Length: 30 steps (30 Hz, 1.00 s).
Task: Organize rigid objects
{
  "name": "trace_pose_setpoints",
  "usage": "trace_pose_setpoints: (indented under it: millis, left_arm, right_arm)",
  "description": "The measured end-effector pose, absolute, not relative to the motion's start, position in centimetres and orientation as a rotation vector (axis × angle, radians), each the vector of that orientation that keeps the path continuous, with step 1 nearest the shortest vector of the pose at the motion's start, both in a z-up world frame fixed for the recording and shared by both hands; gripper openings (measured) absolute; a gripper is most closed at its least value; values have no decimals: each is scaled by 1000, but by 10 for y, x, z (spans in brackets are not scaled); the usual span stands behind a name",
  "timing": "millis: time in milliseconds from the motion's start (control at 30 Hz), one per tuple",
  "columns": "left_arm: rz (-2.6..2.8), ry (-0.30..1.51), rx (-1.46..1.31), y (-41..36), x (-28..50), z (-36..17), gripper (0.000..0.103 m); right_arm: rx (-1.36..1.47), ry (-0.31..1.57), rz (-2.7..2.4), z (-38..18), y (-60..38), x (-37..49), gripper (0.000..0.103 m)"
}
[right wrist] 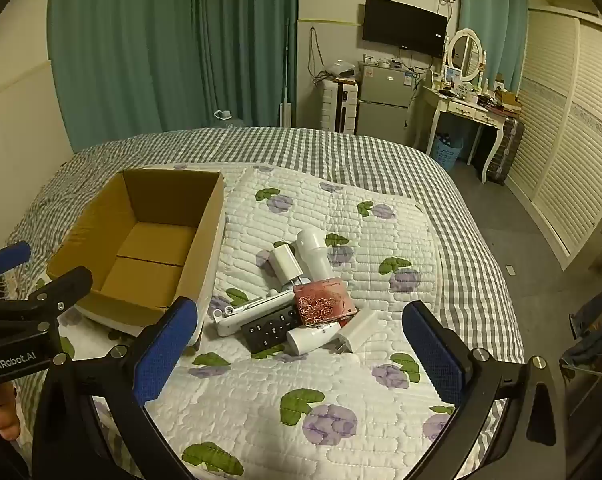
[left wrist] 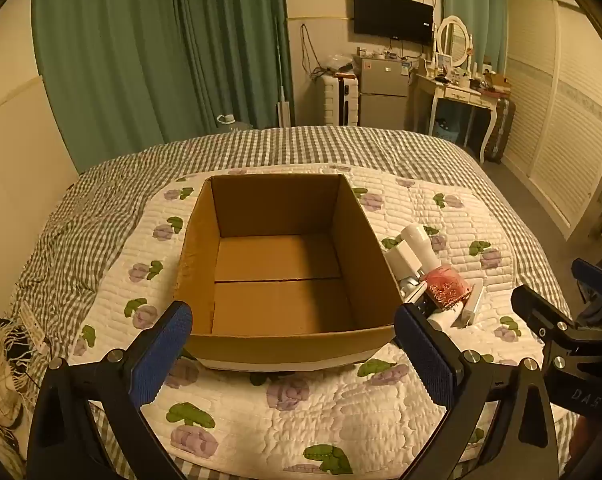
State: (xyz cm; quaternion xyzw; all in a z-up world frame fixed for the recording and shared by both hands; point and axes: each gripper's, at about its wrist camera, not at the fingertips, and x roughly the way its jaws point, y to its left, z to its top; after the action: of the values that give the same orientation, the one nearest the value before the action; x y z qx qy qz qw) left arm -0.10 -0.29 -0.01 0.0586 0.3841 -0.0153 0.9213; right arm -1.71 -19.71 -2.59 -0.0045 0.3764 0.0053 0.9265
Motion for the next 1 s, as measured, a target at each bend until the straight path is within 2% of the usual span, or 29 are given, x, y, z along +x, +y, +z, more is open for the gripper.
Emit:
trace_pose_setpoints:
  millis: [1000]
  left_arm:
    - [-32, 783, 93, 6, -4, 6, 103]
  right_arm:
    - [-15, 768, -8, -24, -196, -18, 103]
